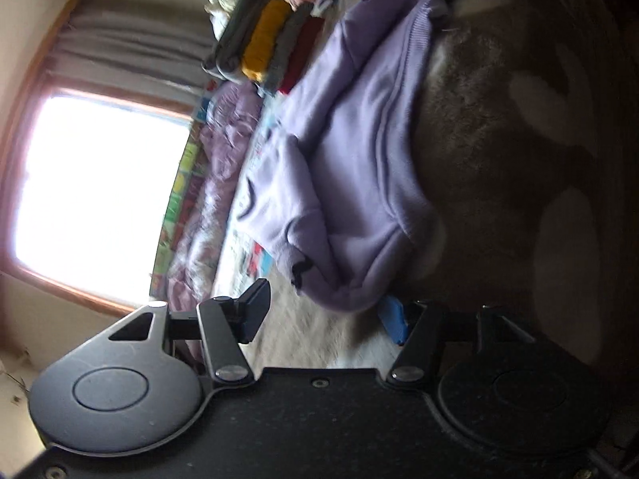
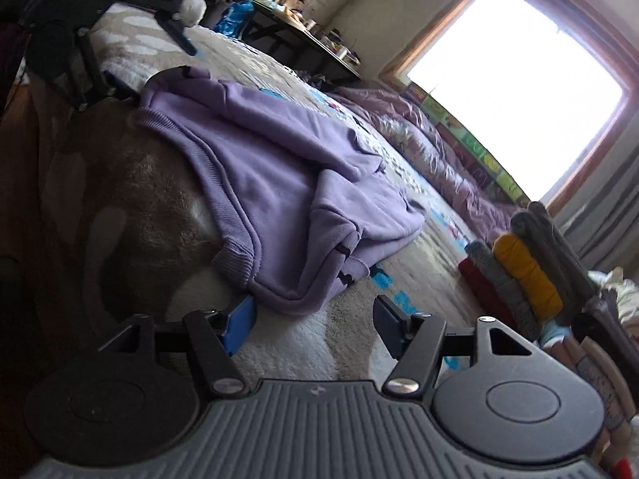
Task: Fold clothes
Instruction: 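Move both grippers to the ribbed hem end of the folded sweatshirt, then grasp the ribbed hem with the left gripper while the right gripper grasps beside it, then lift the hem with both grippers and fold it over toward the collar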
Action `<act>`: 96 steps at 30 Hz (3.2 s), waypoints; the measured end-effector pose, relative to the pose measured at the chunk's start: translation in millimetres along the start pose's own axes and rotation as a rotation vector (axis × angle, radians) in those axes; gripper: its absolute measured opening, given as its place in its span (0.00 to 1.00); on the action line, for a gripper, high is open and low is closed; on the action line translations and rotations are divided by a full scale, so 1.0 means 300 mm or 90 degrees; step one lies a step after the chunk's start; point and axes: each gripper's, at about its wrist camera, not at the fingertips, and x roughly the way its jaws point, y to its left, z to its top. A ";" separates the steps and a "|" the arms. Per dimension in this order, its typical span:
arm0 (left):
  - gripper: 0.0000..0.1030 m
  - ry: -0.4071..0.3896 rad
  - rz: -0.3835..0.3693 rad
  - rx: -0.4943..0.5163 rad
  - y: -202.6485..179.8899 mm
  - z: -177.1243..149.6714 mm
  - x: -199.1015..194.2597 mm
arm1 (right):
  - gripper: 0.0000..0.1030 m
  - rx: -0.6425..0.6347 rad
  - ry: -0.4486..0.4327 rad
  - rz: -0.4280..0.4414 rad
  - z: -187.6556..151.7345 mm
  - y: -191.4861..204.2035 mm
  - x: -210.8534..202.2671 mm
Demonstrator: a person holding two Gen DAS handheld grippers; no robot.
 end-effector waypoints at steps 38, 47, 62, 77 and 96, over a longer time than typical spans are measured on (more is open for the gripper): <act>0.21 -0.097 -0.087 -0.372 0.188 0.026 -0.101 | 0.24 0.144 -0.092 0.046 0.001 -0.060 -0.116; 0.22 -0.175 -0.108 -0.596 0.364 0.012 -0.067 | 0.24 0.277 -0.192 0.008 0.038 -0.236 -0.147; 0.22 -0.217 -0.206 -0.843 0.637 -0.037 0.288 | 0.24 0.514 -0.271 0.048 0.060 -0.582 0.147; 0.17 -0.170 -0.374 -1.064 0.750 -0.191 0.753 | 0.18 0.723 -0.225 0.150 0.016 -0.780 0.655; 0.14 -0.056 -0.478 -1.252 0.663 -0.307 1.055 | 0.16 0.975 -0.135 0.226 -0.184 -0.849 0.992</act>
